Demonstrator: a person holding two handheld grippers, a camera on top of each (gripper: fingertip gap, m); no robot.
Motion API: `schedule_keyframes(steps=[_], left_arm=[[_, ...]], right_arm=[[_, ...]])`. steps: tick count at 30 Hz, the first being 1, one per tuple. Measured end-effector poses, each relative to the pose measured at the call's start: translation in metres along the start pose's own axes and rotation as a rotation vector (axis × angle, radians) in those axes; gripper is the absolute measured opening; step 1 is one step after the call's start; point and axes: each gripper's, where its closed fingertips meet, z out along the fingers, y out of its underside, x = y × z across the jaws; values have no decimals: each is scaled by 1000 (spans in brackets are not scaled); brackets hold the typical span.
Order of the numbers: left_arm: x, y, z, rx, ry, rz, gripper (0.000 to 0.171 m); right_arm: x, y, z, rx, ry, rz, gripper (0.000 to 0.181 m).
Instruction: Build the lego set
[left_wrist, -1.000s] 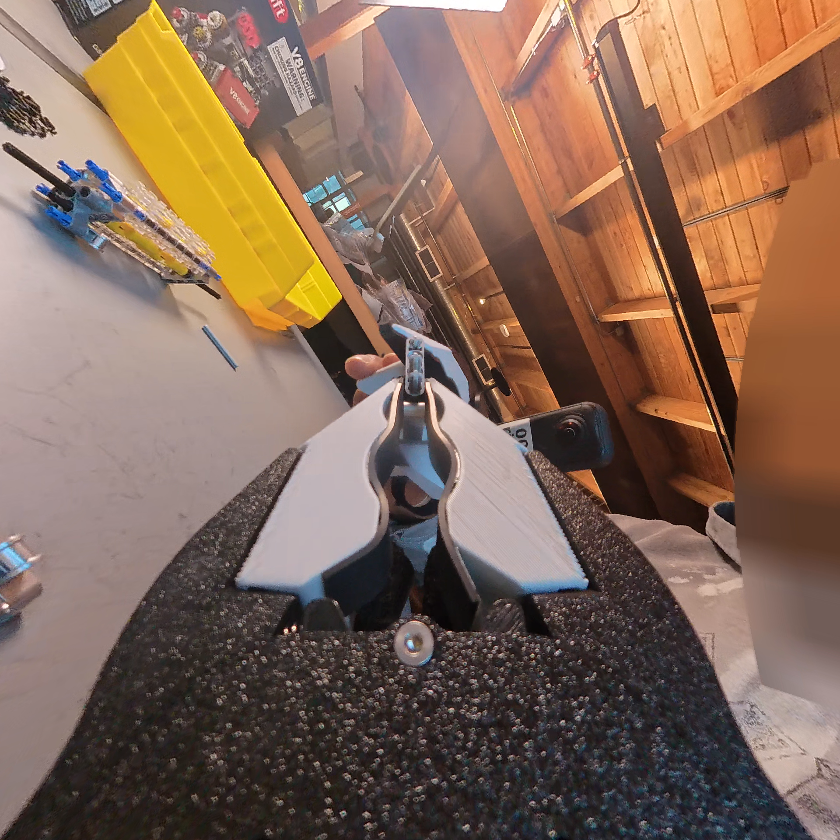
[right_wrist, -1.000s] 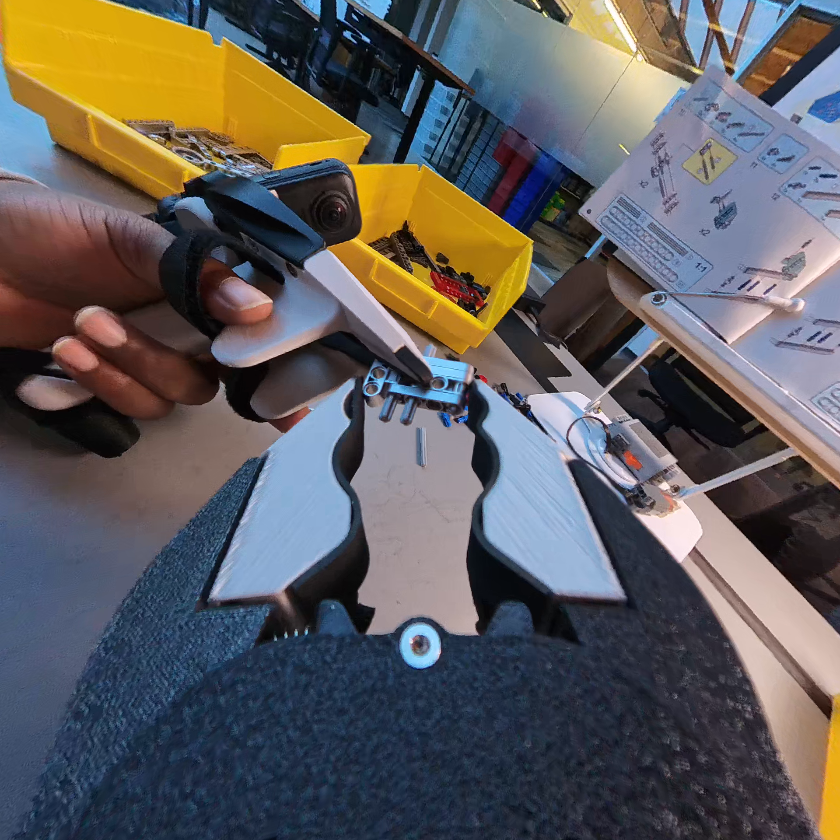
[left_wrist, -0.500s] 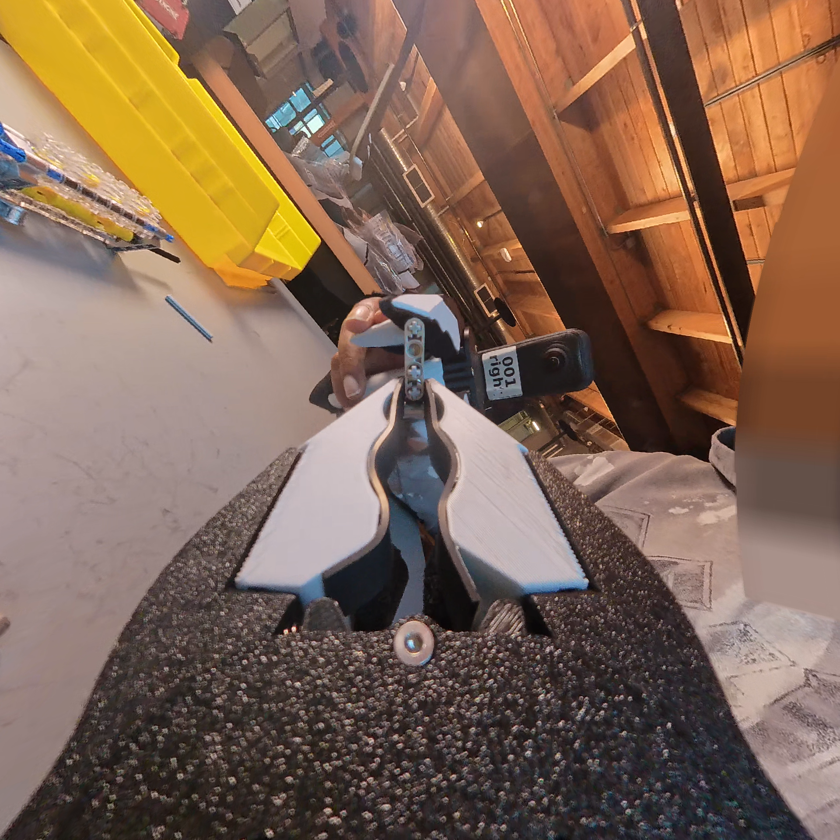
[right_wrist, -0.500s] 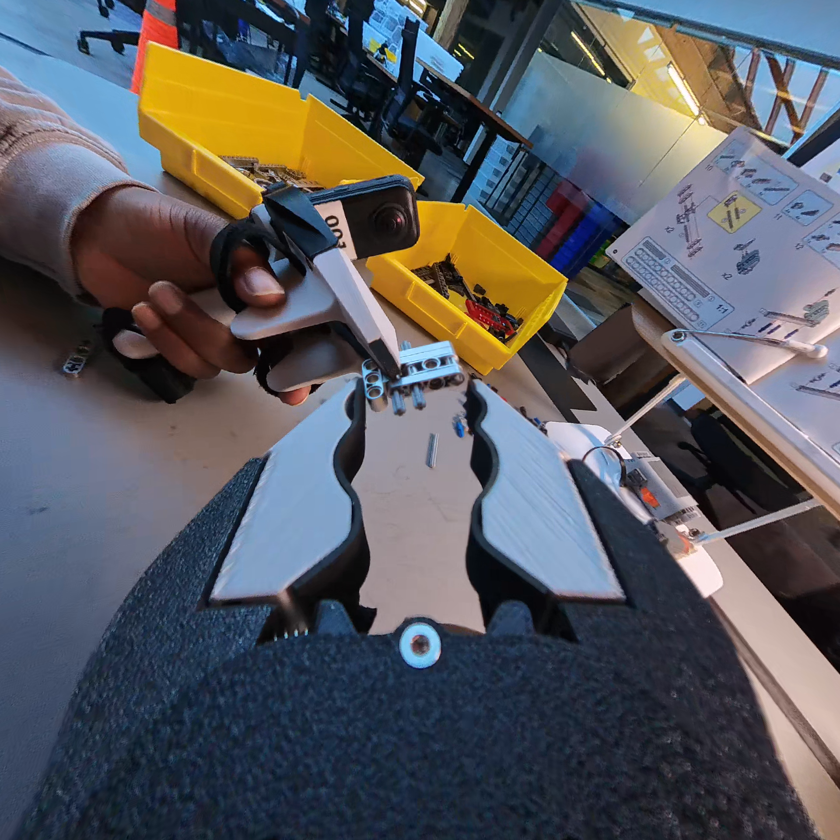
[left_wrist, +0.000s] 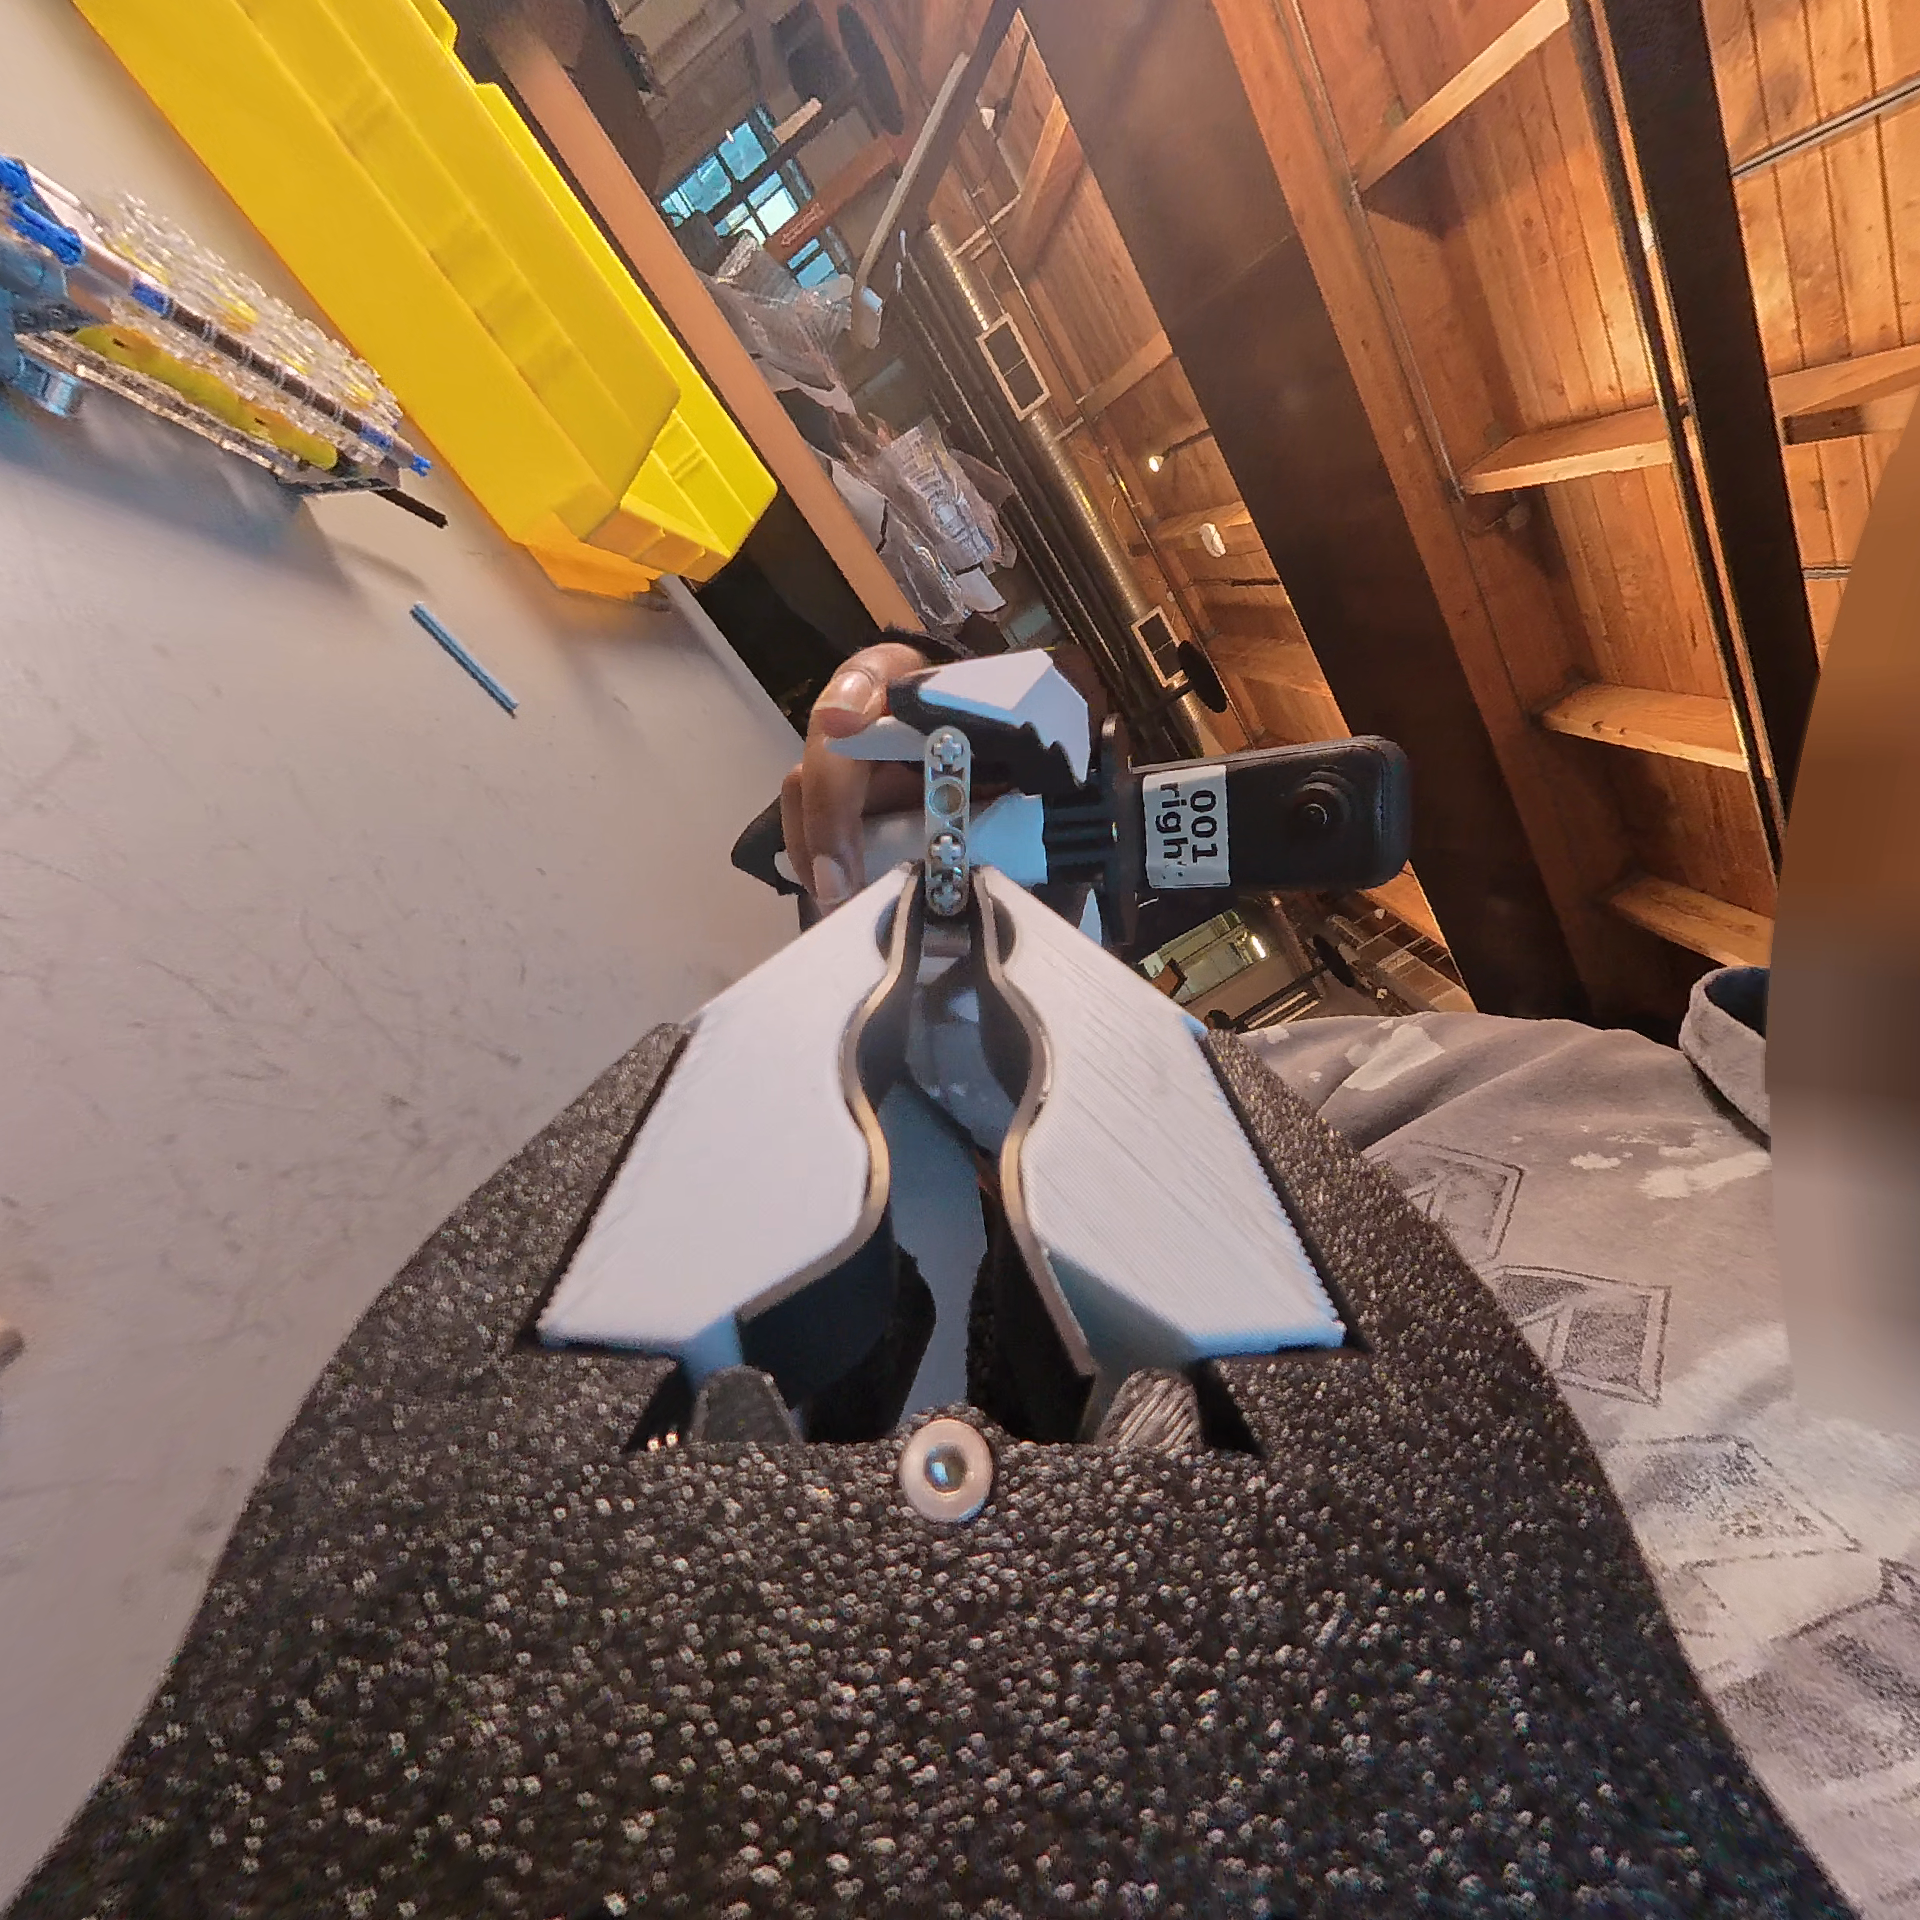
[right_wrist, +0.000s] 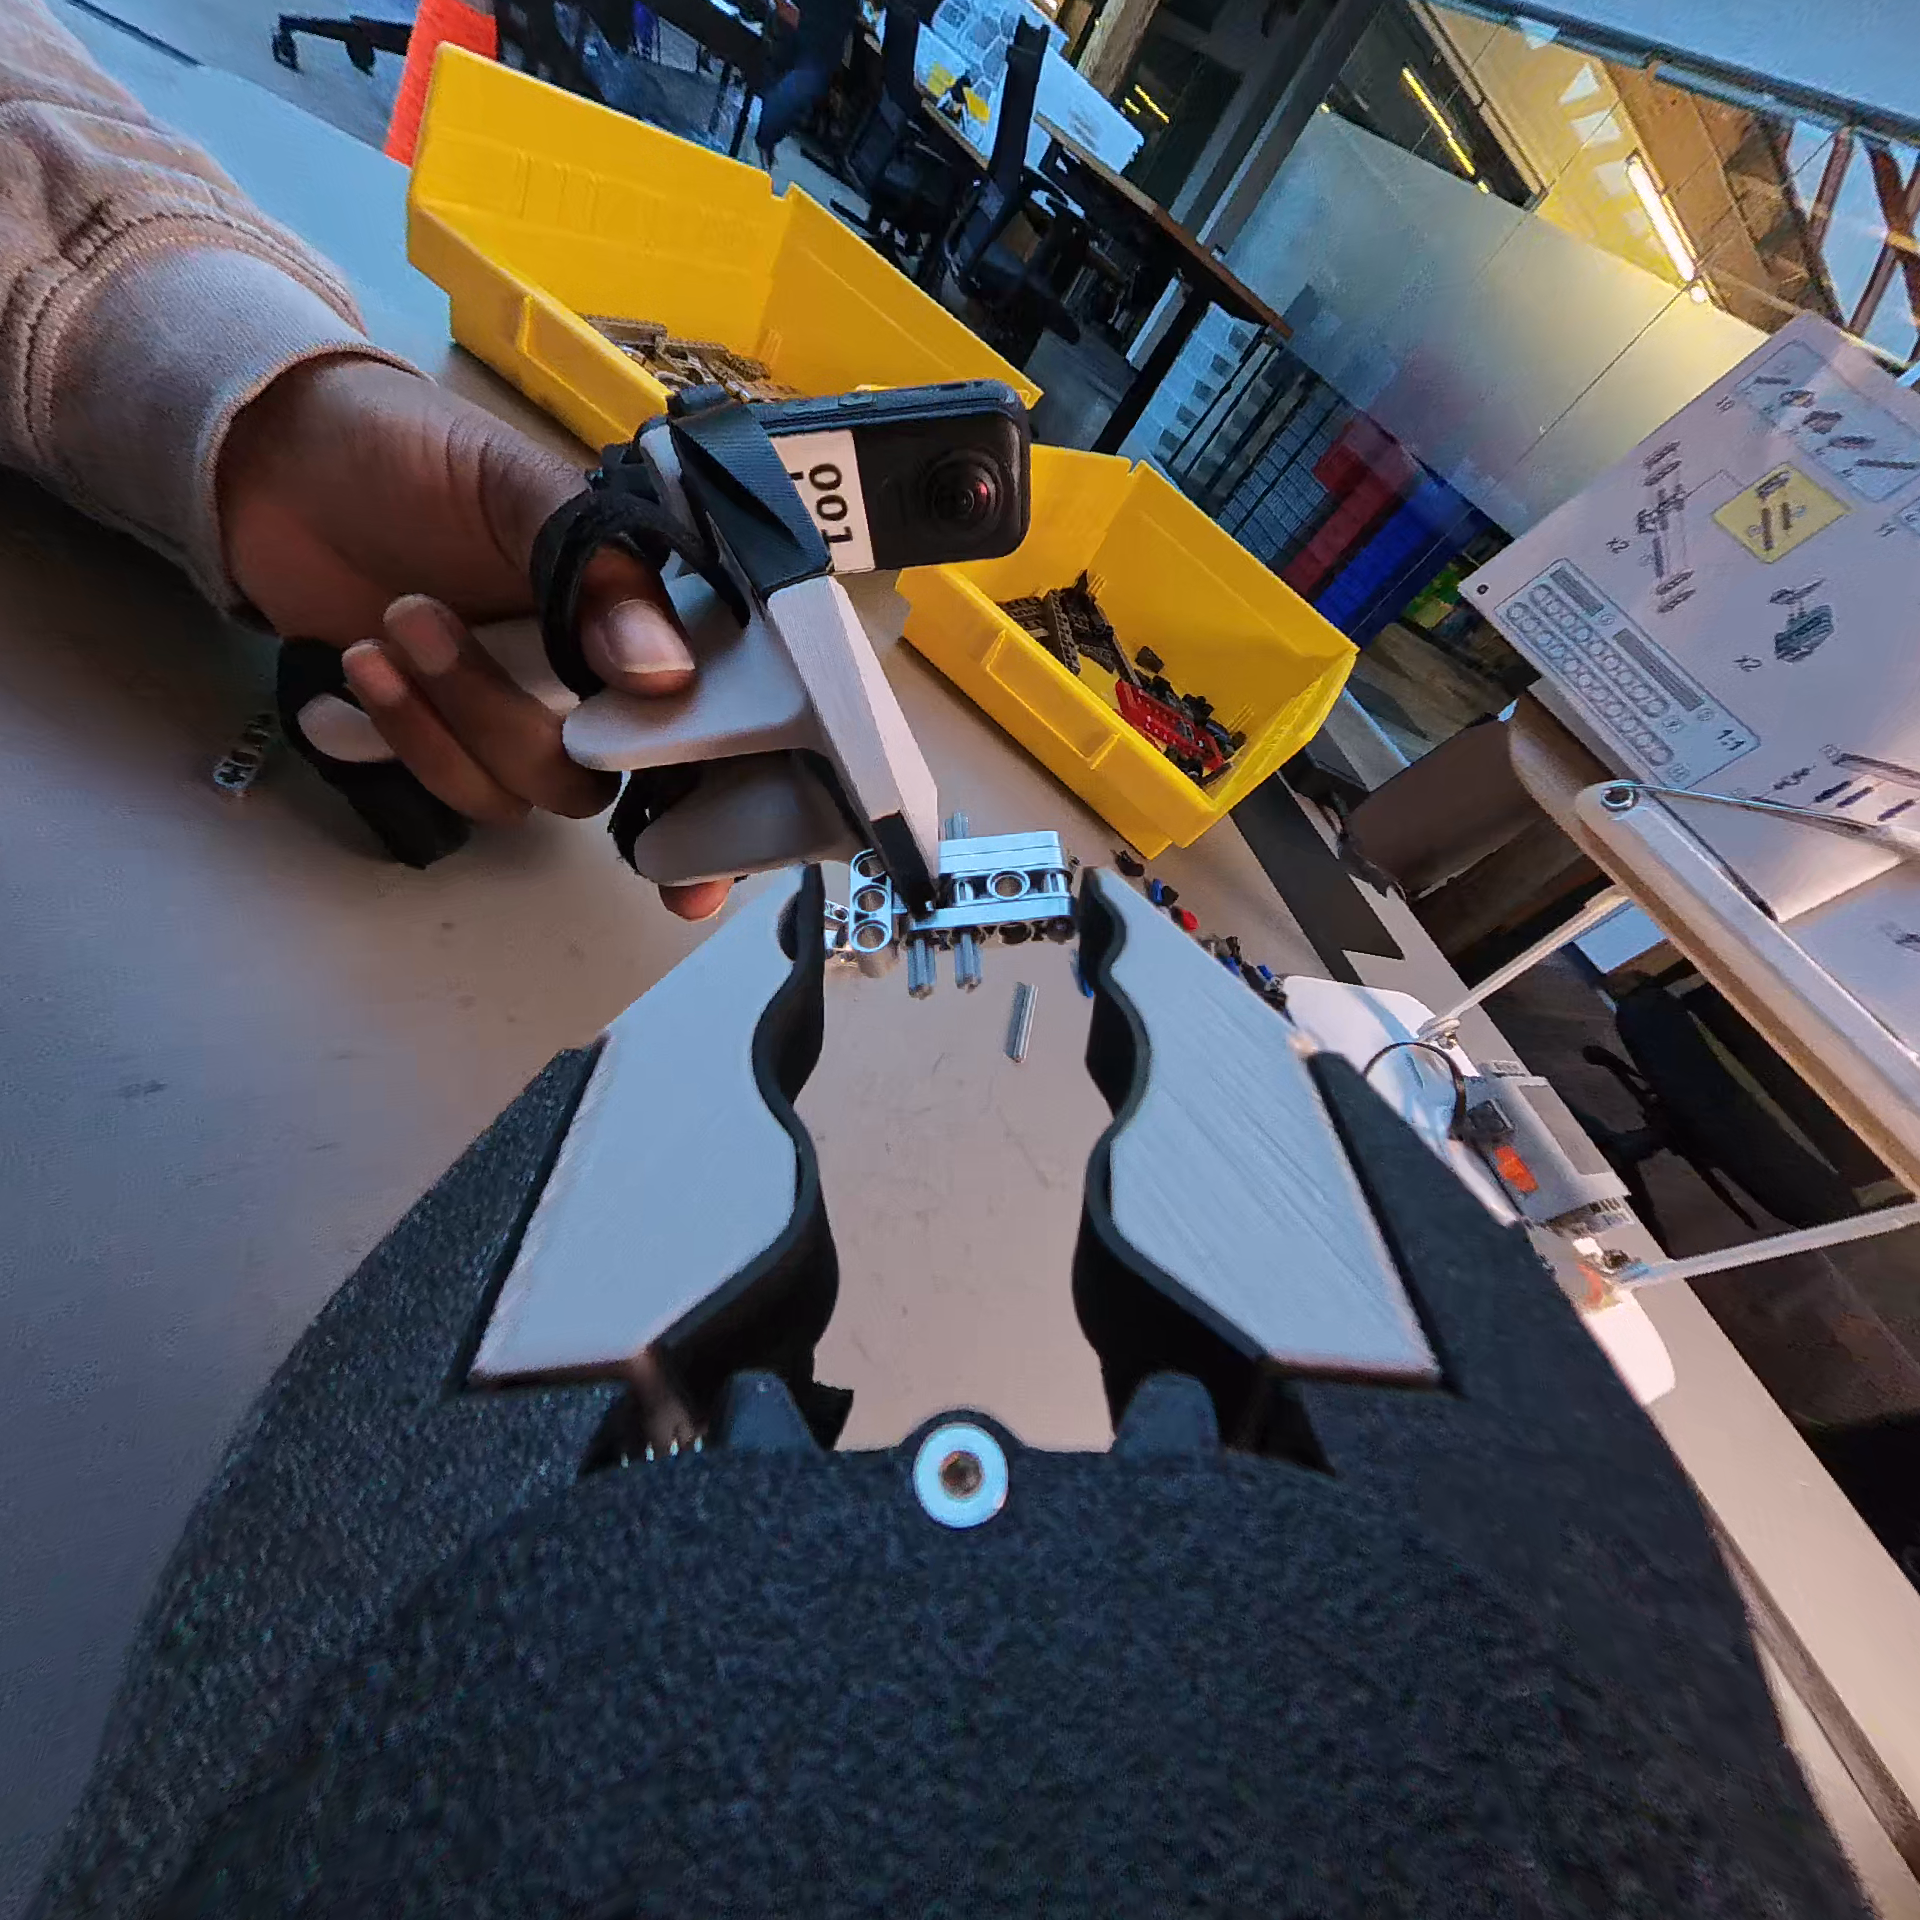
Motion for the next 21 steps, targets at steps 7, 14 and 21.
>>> schedule_keyframes(steps=[7,14,21], left_arm=[[3,3,1,-25,25,-12,7],[9,-23,-20,20,25,97,18],[4,-20,-20,-8,5,101,15]], right_arm=[[-2,0,-2,13,-38,36,42],[13,-7,-16,84,-37,157,42],[11,-16,-20,146,-72,210,42]])
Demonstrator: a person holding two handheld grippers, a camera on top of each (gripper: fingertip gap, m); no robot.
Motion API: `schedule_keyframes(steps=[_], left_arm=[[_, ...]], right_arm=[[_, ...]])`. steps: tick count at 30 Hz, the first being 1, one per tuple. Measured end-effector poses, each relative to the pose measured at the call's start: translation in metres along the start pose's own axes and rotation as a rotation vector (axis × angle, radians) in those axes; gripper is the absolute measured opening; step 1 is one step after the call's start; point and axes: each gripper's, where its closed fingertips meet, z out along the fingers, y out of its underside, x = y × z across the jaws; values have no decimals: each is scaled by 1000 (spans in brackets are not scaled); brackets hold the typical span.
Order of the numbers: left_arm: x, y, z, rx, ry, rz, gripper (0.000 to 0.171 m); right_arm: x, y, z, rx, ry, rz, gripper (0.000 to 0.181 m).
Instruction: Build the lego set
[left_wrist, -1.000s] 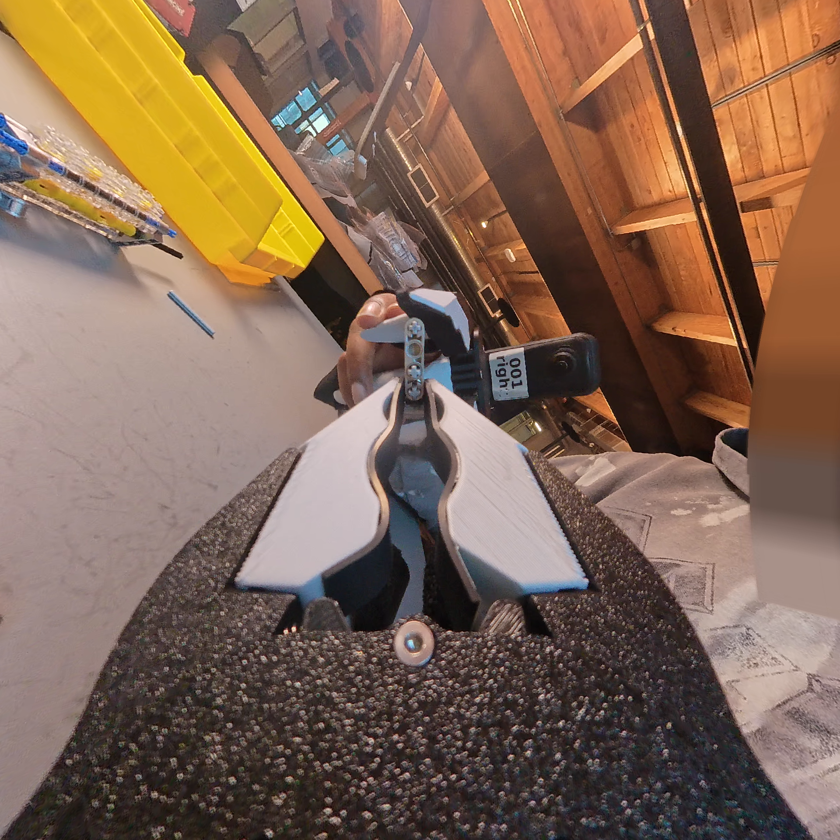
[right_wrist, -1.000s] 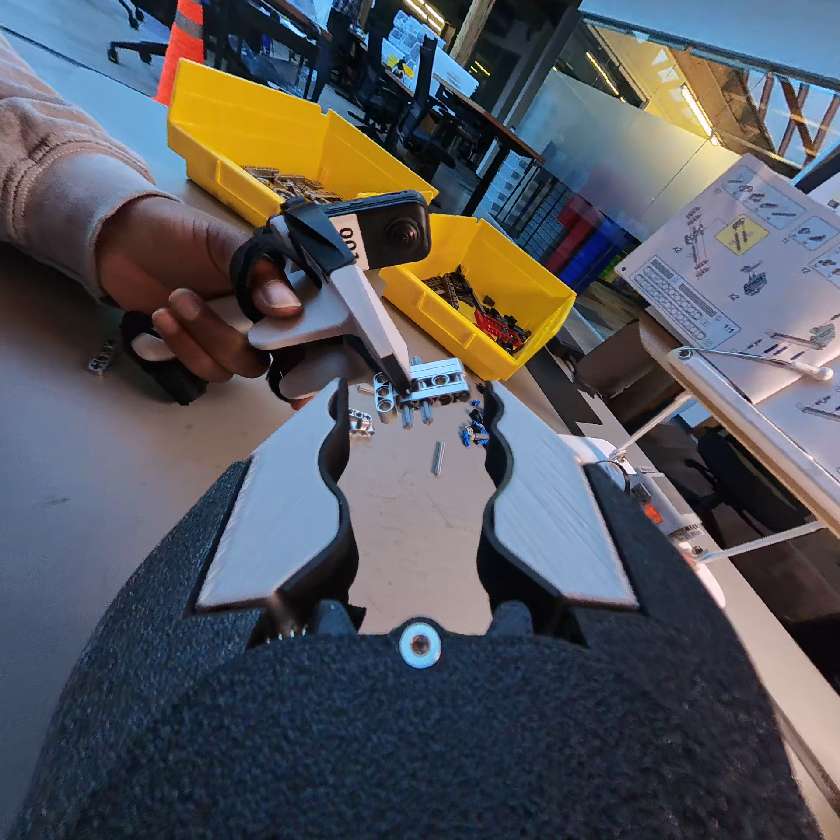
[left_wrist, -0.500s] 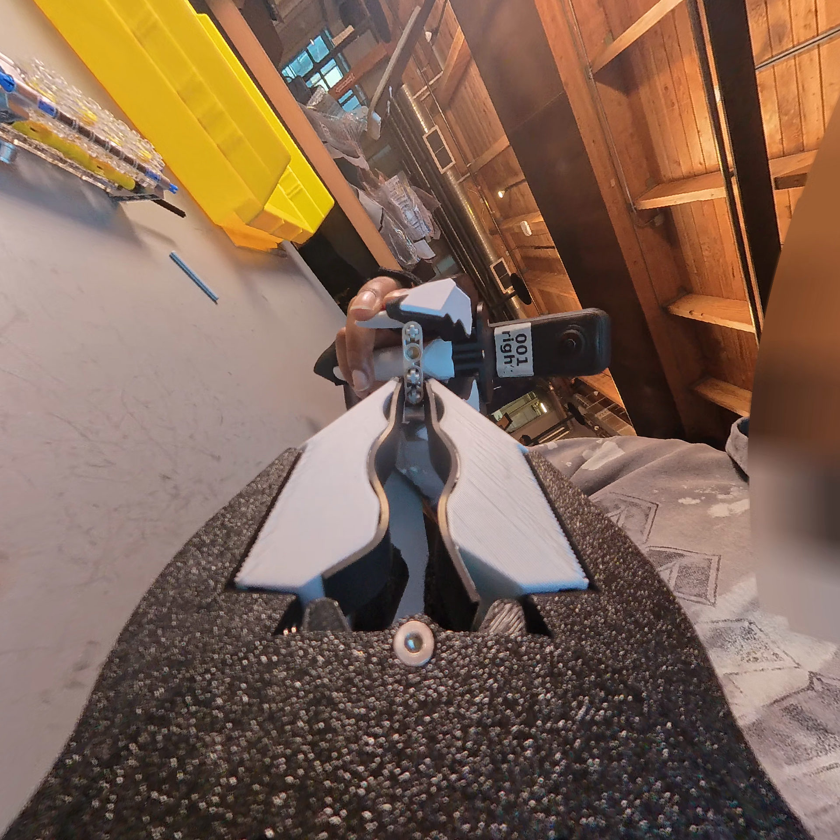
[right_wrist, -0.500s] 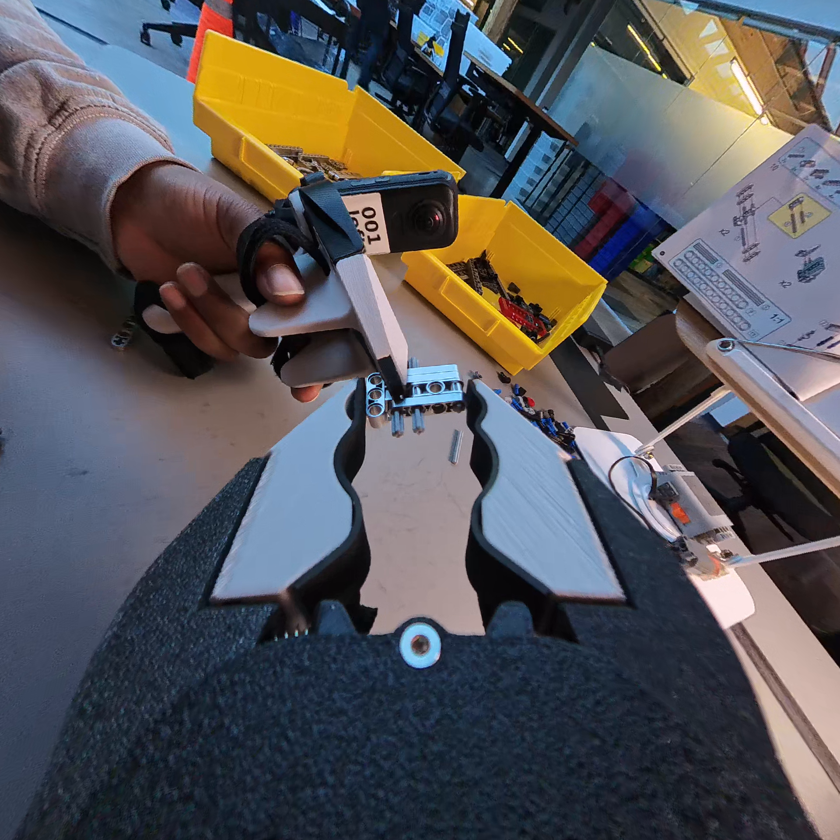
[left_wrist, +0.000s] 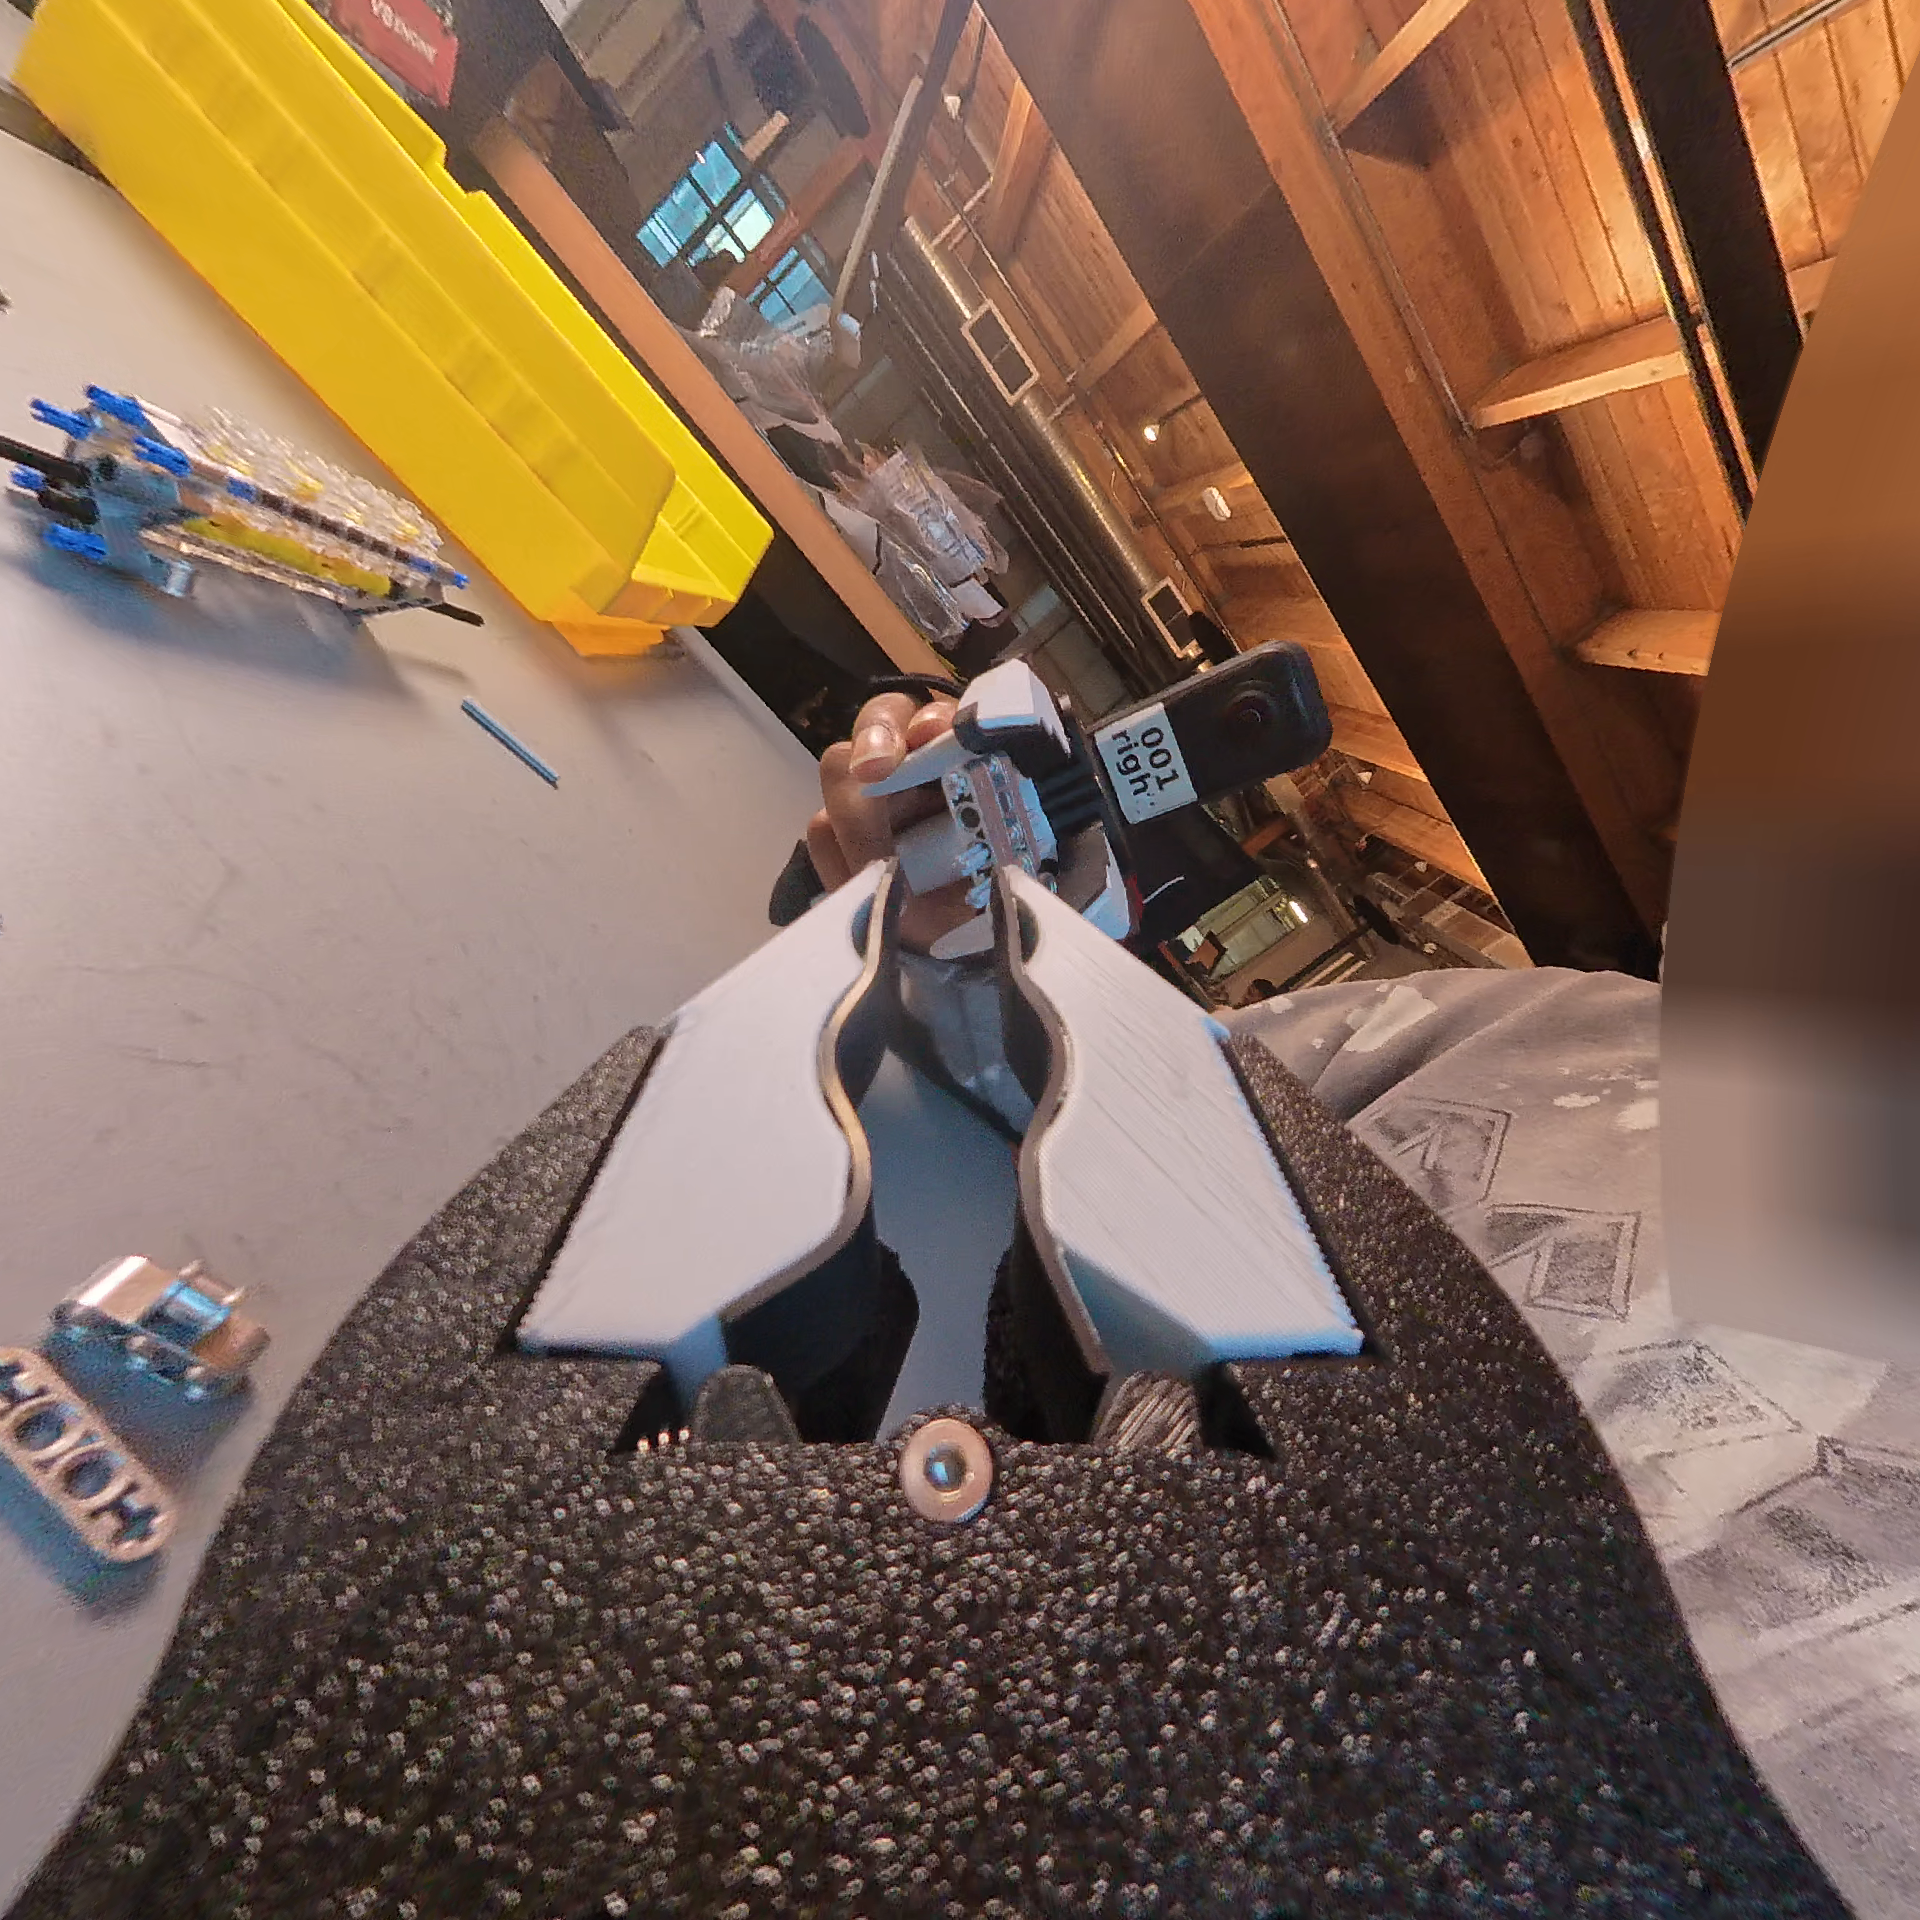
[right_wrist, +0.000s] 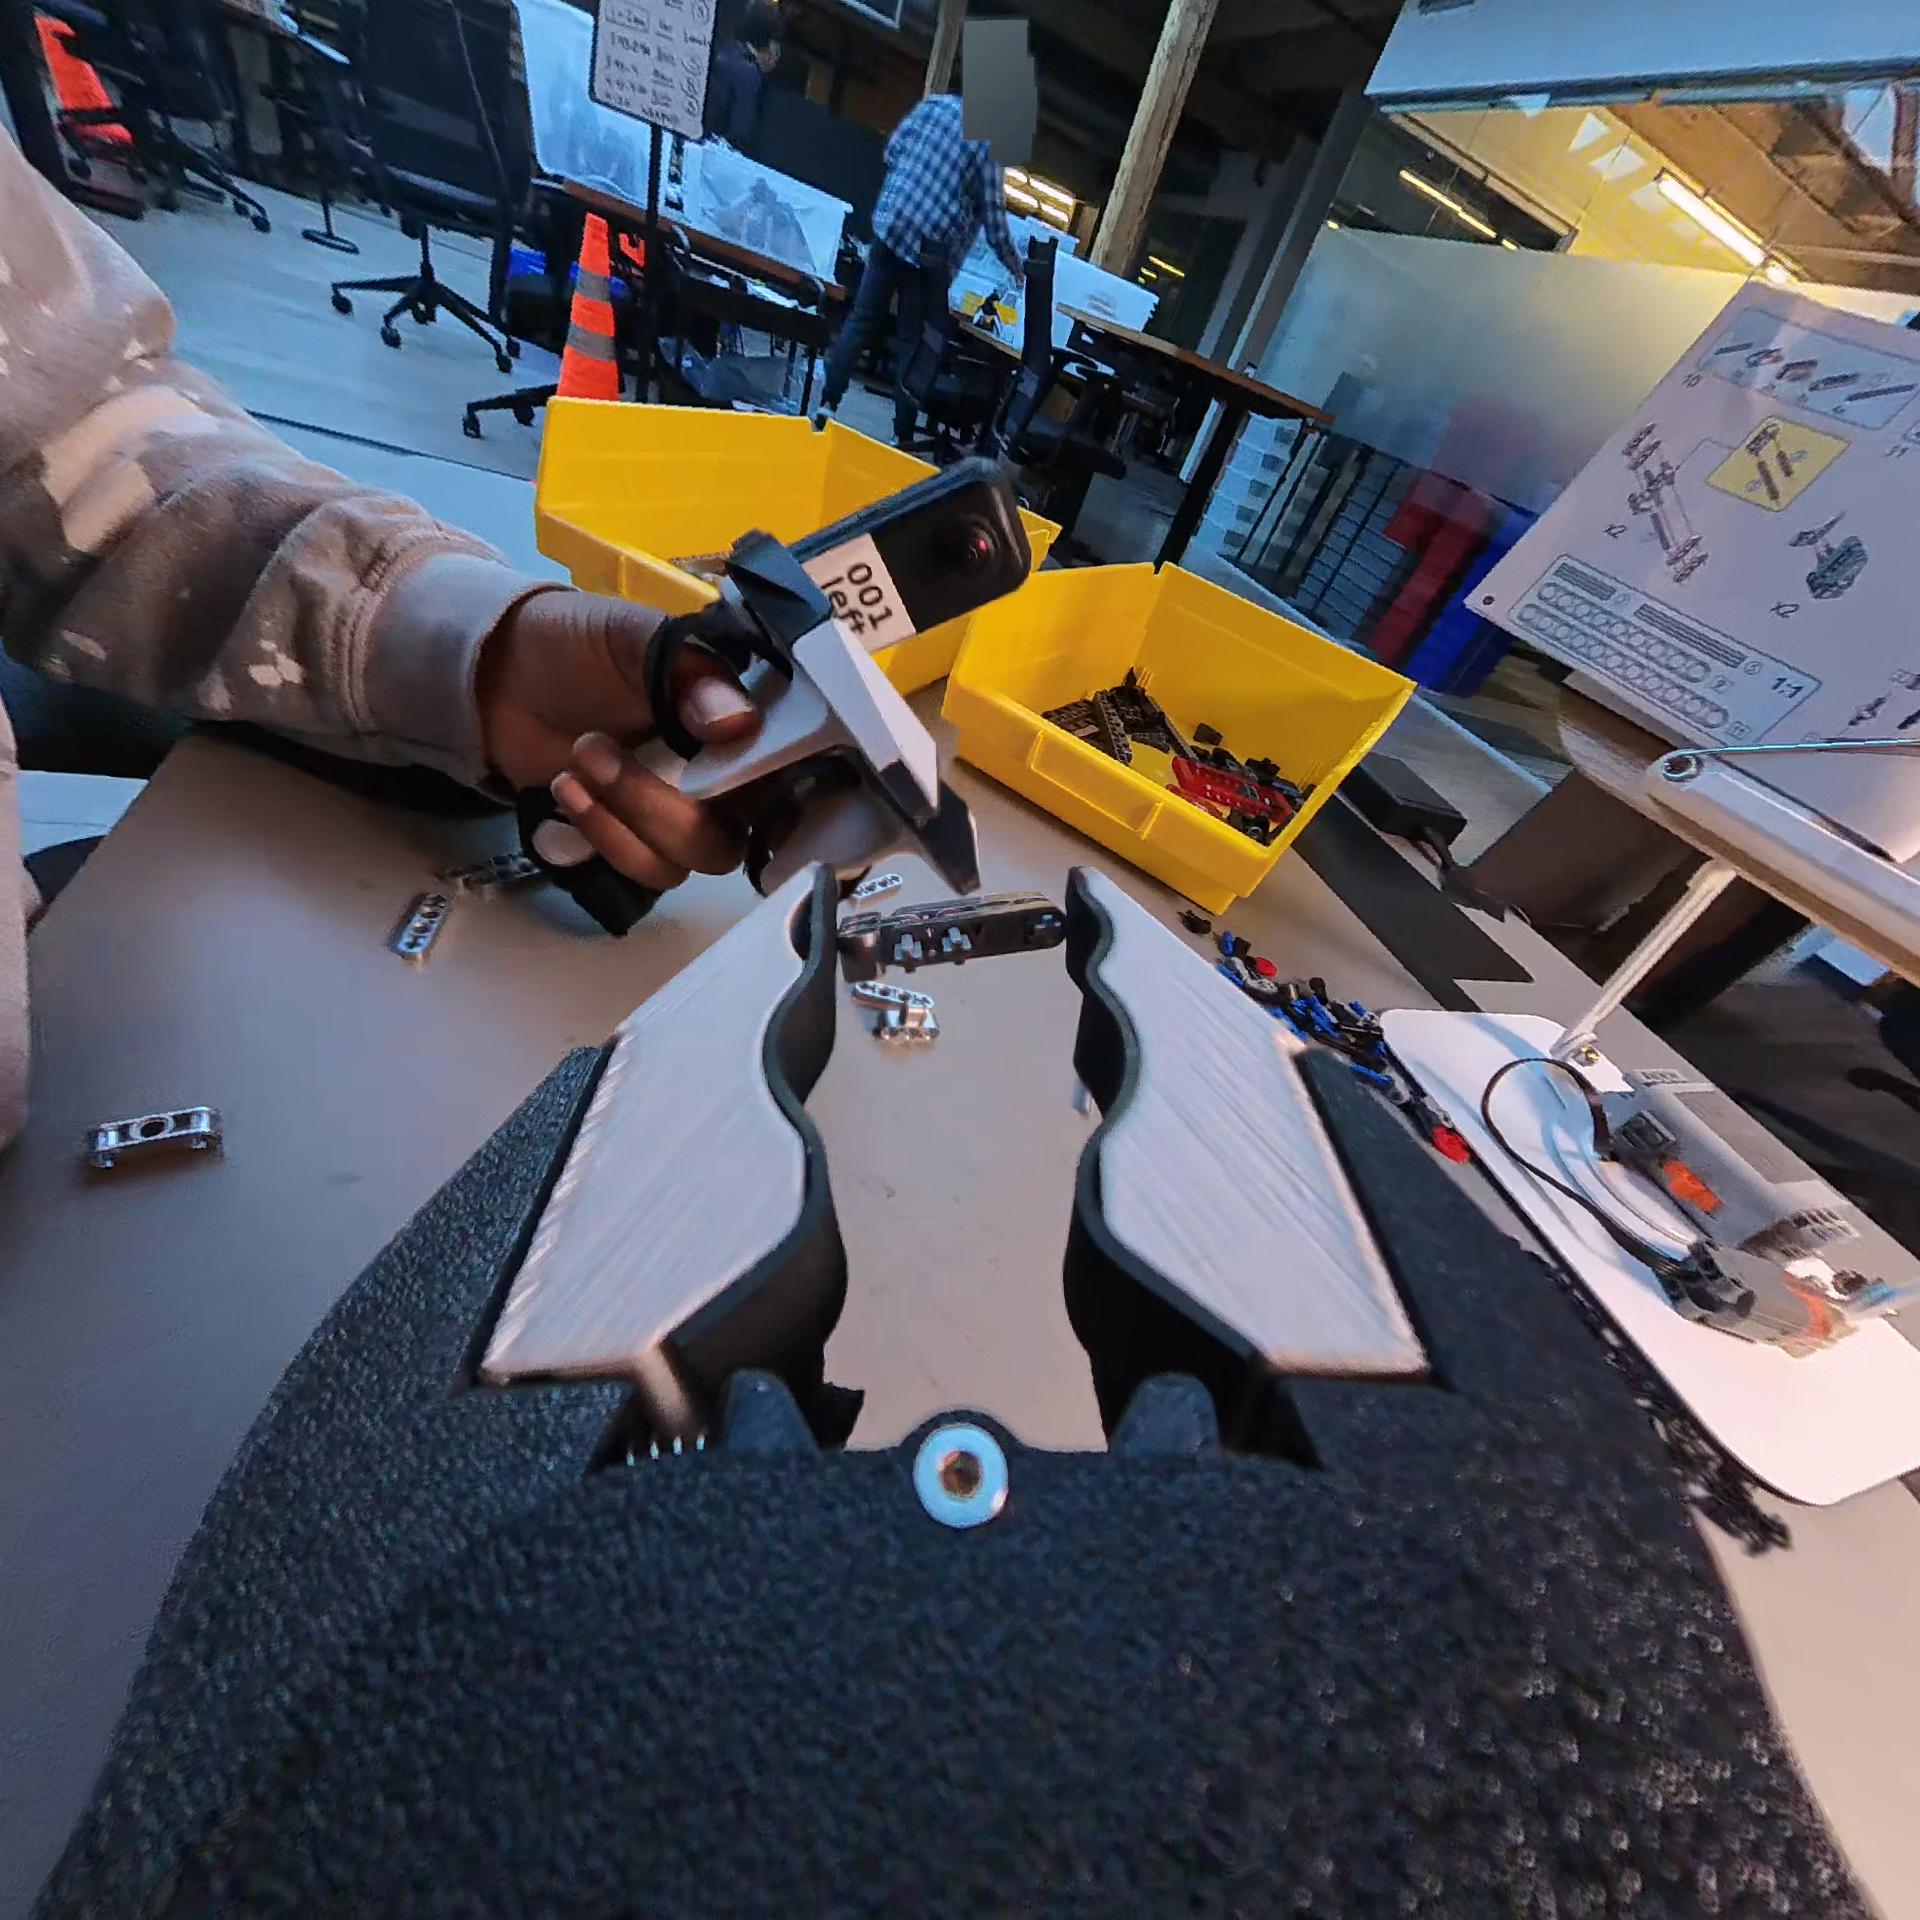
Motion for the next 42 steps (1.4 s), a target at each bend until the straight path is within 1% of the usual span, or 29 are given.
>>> schedule_keyframes(steps=[5,7,8,9,12,14,16,19,23,24,25,27,32,35,37,40,42], left_arm=[[14,14,14,-40,123,-116,16],[20,23,19,-82,173,-157,16],[24,28,20,-104,204,-180,14],[29,32,21,-129,236,-202,9],[38,46,23,-199,290,-245,7],[39,47,23,-194,302,-268,6],[32,38,22,-131,277,-293,6],[11,21,17,3,187,-316,6],[-14,-3,6,186,80,-323,6],[-17,-8,4,224,68,-320,6],[-20,-12,2,255,51,-312,6],[-23,-17,-1,293,22,-282,6],[-22,-21,-1,335,9,-249,6],[-21,-20,-1,337,10,-248,6],[-21,-18,-1,321,13,-252,6],[-17,-14,0,270,45,-269,6],[-15,-8,2,202,64,-276,6]], right_arm=[[-12,-10,0,68,-82,53,42],[-23,-10,2,70,-153,76,42],[-29,-9,3,65,-189,87,42],[-35,-8,3,56,-229,97,42],[-49,-6,2,48,-330,143,41],[-51,-5,1,44,-366,177,40],[-40,-3,3,40,-303,188,39],[-12,3,7,23,-121,155,43],[7,15,19,-91,124,-22,48],[14,21,22,-137,209,-48,47],[18,26,27,-179,262,-63,49],[23,27,35,-201,327,-69,50],[21,37,53,-251,342,-46,50],[22,34,54,-239,351,-57,41],[22,34,53,-231,333,-60,41],[19,31,48,-189,244,-54,40],[10,32,44,-182,125,-55,40]])
